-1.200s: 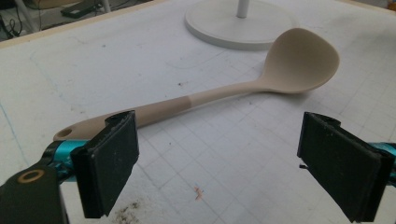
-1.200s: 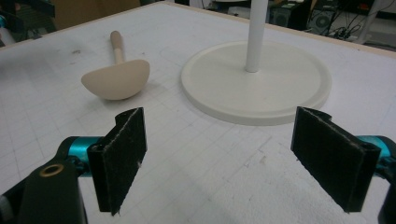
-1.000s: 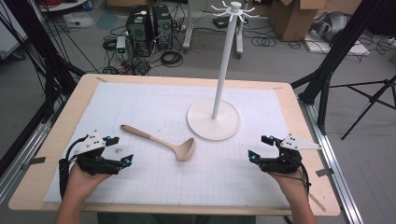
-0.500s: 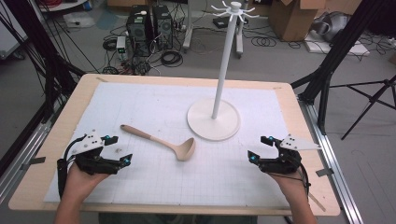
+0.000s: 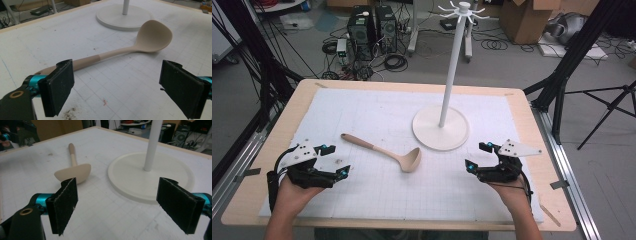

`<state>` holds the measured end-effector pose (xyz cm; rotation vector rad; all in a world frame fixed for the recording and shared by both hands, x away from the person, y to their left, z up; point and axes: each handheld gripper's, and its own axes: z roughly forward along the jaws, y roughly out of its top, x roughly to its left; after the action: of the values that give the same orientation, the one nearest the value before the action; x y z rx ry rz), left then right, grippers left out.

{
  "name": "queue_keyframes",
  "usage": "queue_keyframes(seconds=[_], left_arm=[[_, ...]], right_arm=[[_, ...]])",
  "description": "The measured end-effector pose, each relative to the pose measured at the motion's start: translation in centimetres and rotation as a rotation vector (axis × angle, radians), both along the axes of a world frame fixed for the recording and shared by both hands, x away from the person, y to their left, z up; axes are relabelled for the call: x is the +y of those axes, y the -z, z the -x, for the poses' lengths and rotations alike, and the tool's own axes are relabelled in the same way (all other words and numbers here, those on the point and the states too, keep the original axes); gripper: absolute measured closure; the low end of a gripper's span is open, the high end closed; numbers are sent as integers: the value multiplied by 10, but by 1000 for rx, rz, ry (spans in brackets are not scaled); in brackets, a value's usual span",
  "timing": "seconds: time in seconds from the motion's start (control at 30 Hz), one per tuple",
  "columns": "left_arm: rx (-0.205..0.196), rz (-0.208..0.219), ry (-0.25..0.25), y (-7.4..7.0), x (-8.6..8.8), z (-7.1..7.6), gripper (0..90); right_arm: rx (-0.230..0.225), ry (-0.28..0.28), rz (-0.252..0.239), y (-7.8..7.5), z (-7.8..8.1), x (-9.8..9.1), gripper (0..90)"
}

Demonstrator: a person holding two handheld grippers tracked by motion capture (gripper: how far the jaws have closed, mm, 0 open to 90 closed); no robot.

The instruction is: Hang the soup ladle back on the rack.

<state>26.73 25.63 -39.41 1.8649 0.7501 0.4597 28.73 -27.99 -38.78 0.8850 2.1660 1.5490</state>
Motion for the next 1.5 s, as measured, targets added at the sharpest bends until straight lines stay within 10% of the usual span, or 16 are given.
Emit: queue_keyframes(seconds=[1.03,1.5], left_arm=[[6,-20,-24,-1,5,11,130],[4,-24,-23,-2,5,12,131]], right_arm=[[24,-320,218,-62,-76,151,163],[115,-359,272,-56,-109,223,163]])
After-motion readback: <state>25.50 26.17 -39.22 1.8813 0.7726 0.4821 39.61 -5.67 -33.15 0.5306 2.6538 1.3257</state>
